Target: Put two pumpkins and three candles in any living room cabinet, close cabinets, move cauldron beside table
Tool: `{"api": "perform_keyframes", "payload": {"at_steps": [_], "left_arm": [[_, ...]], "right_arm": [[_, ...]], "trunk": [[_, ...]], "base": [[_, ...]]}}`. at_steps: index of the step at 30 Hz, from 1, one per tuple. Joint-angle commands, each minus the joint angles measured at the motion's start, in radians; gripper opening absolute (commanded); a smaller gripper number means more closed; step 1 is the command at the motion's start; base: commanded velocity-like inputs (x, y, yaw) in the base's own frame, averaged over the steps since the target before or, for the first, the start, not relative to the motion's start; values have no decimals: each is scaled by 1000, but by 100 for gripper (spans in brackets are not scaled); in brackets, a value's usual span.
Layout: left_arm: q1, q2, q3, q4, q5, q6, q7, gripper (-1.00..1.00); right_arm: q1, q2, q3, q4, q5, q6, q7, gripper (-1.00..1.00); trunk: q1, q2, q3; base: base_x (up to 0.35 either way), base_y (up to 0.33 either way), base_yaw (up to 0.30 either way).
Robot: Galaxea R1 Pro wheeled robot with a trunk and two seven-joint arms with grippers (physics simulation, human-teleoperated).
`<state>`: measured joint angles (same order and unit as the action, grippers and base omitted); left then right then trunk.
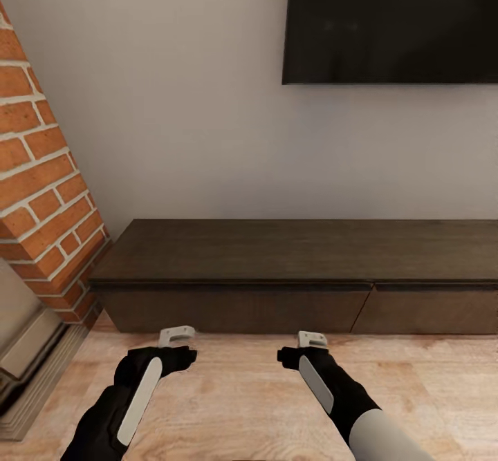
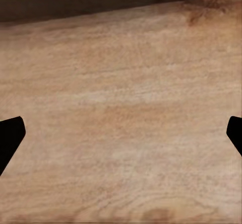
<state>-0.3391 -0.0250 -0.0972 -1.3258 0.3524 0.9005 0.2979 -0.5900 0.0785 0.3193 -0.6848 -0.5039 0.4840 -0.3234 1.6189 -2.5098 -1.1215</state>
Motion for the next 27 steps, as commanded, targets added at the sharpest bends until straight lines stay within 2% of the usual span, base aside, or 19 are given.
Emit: {"api": "perform_keyframes", "payload": {"at_steps": [1,3,6,19,22,27], "left_arm": [[0,0,20,-23,1,38,-1,100],[0,-1,49,-50,2,91,-1,100],[0,-3,66,-64,4,122,-2,100],[-6,-3,71,-63,7,137,-2,100],[-19,-3,71,-28,7,139,-2,100],[-39,-1,72,29,7,142,-2,100]], "right_arm": [[0,0,-5,-18,1,23,0,100],[0,0,-11,-37,2,47,0,100],[-1,0,-15,-47,-1,58,0,100],[-1,1,-16,-54,-1,67,-2,100],[-1,2,-17,-57,-3,119,-2,100],[-1,3,-17,-59,-2,143,-2,100]], "trunk": [[0,0,0],[0,0,4],[-2,1,15],[-8,4,66],[-9,5,77],[-11,6,97]], "base": [[-11,0,0],[-6,0,0],[-2,0,0],[0,0,0],[0,0,0],[0,0,0]]}}
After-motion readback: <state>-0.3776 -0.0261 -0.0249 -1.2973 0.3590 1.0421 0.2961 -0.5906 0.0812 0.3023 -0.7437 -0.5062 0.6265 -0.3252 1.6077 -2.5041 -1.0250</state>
